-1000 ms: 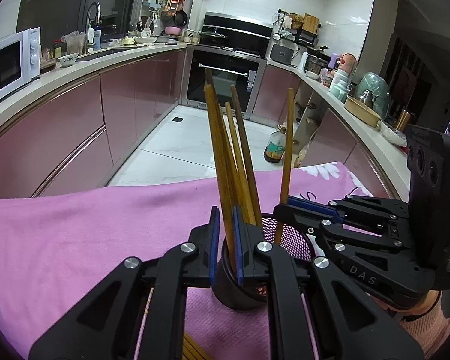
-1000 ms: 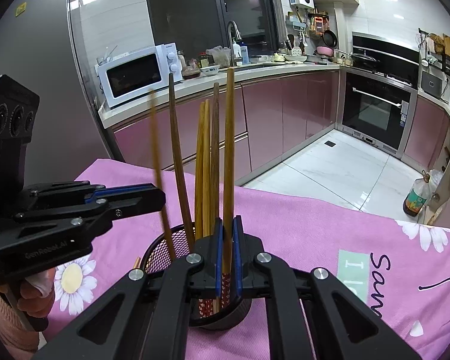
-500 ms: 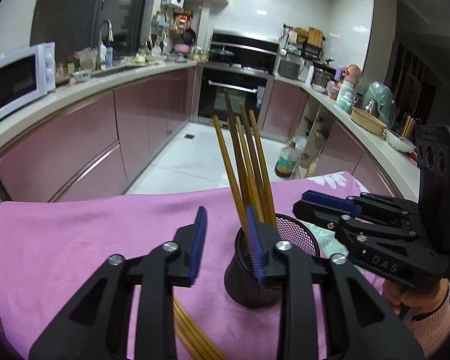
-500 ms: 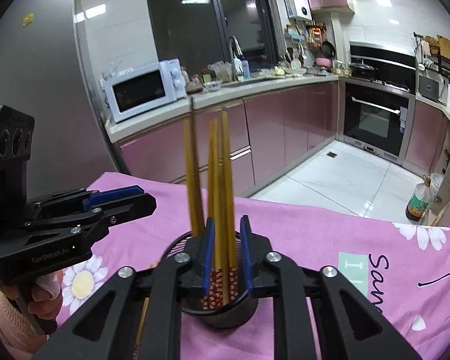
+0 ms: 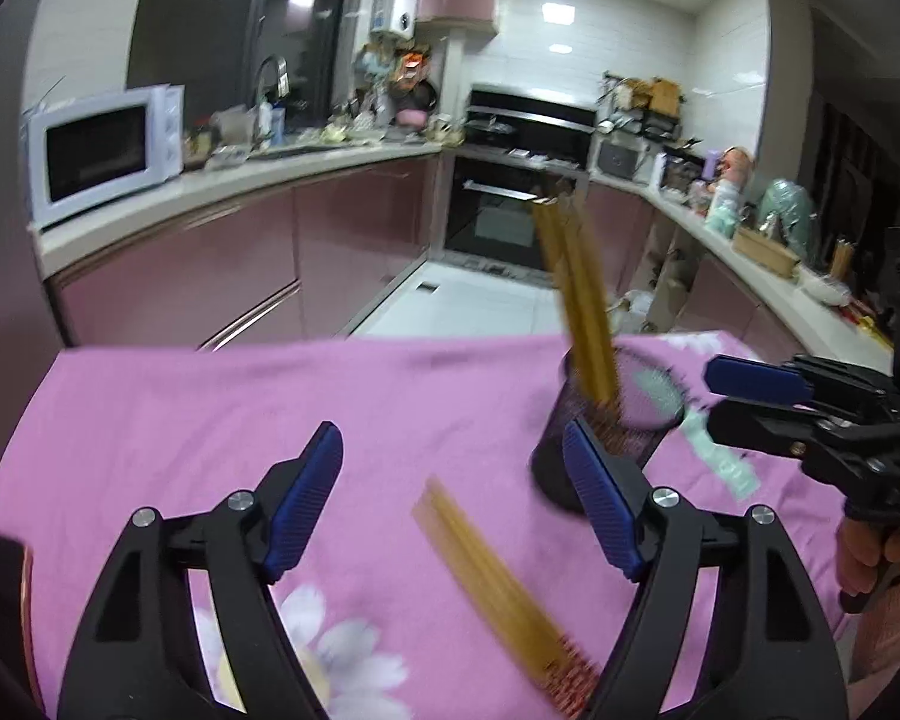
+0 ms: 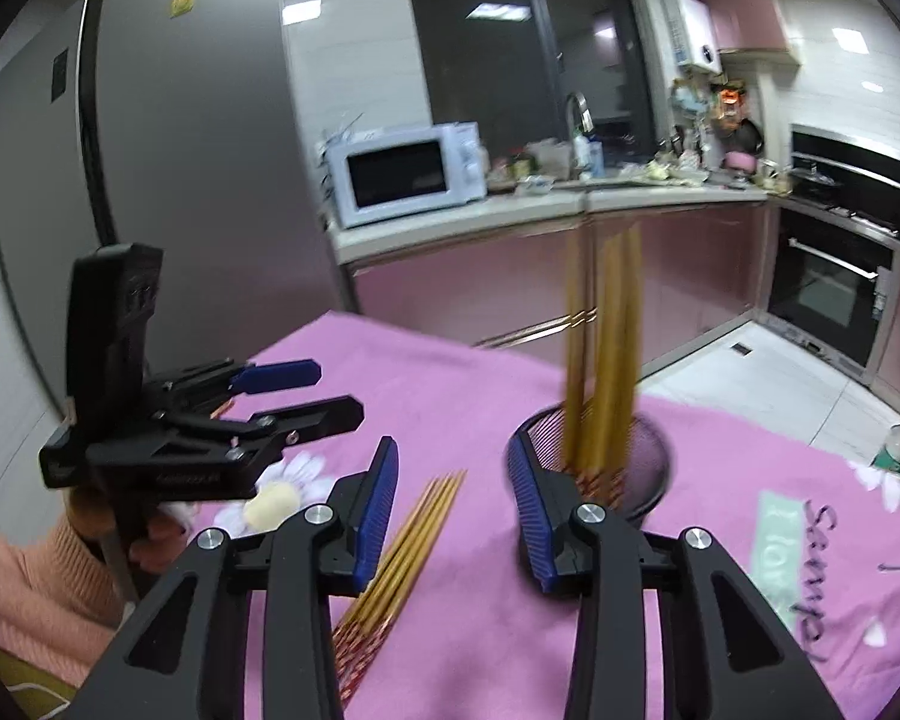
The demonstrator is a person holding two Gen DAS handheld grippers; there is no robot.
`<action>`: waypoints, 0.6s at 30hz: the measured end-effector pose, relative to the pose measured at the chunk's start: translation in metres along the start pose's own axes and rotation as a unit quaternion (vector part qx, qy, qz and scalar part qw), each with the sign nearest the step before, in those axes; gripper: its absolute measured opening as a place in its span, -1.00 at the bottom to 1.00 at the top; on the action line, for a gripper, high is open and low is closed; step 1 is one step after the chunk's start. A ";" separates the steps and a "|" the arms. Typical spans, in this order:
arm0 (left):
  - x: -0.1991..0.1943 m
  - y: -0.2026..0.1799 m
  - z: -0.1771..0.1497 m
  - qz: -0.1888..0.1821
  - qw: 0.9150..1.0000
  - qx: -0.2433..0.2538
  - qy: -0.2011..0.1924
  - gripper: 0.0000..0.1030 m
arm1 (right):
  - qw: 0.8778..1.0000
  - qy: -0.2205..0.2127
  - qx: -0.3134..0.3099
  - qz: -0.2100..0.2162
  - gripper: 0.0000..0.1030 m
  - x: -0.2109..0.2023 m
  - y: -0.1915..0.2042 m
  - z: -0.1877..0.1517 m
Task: Organize utensils
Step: 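Pull both tools back from the cup toward the remaining chopsticks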
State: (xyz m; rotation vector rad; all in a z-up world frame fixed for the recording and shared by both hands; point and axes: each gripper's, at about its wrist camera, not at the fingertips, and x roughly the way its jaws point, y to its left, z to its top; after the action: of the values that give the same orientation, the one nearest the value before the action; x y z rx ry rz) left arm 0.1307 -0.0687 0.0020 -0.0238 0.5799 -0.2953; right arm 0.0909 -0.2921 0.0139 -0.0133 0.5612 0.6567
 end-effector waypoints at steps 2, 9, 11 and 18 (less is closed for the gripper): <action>-0.001 0.011 -0.014 0.008 1.000 -0.009 0.015 0.49 | 1.000 0.017 0.002 0.006 -0.23 0.010 0.004 -0.007; 0.002 0.031 -0.052 0.035 0.998 -0.026 0.055 0.66 | 0.996 0.093 0.017 0.004 -0.15 0.054 0.010 -0.037; 0.005 0.033 -0.057 0.033 0.997 -0.029 0.064 0.66 | 0.994 0.107 0.023 0.004 -0.16 0.062 0.013 -0.042; 0.009 0.024 -0.070 0.035 0.996 -0.014 0.084 0.66 | 0.989 0.142 0.031 -0.003 -0.16 0.088 0.021 -0.053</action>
State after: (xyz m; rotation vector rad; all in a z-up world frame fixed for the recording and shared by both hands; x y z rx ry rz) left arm 0.1062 -0.0439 -0.0643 -0.0050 0.7504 -0.2227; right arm 0.1101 -0.2348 -0.0713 -0.0510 0.8555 0.6349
